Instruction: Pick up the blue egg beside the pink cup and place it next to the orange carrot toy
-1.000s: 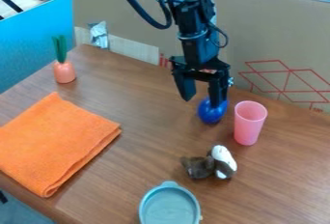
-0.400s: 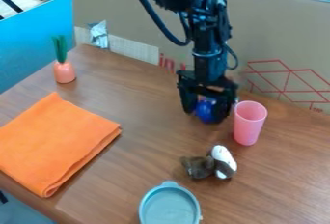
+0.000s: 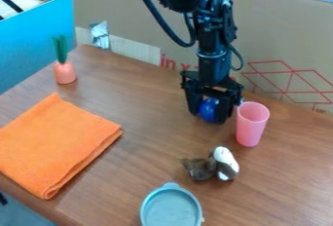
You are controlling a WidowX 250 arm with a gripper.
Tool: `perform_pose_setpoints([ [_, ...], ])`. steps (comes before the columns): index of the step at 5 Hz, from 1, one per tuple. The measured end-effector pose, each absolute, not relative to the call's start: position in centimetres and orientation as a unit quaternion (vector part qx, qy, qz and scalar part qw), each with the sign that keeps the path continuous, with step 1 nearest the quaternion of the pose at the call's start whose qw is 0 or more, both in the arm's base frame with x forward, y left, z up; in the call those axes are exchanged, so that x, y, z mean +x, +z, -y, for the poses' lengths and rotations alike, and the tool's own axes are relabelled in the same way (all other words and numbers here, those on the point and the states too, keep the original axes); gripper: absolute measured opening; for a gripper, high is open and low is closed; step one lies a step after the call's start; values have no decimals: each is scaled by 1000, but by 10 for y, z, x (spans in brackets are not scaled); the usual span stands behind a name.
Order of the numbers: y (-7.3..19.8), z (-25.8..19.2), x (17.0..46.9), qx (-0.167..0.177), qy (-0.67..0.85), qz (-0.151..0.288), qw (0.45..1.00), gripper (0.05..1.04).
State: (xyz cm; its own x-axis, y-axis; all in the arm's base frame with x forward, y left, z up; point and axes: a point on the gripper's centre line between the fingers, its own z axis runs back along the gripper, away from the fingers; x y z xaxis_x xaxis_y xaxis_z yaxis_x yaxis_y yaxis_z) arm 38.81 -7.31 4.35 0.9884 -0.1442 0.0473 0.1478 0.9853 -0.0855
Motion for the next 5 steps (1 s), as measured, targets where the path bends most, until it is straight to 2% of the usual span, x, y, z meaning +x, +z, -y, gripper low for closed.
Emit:
perform_pose_setpoints([
  [1, 45, 66, 383, -49, -71, 25, 996, 828],
  [2, 76, 48, 381, -59, -42, 71, 995, 828],
  [3, 88, 27, 379, -42, -2, 81, 996, 828],
  [4, 94, -7, 383, -32, 45, 77, 995, 828],
  [5, 70, -51, 387, -6, 106, 26, 994, 828],
])
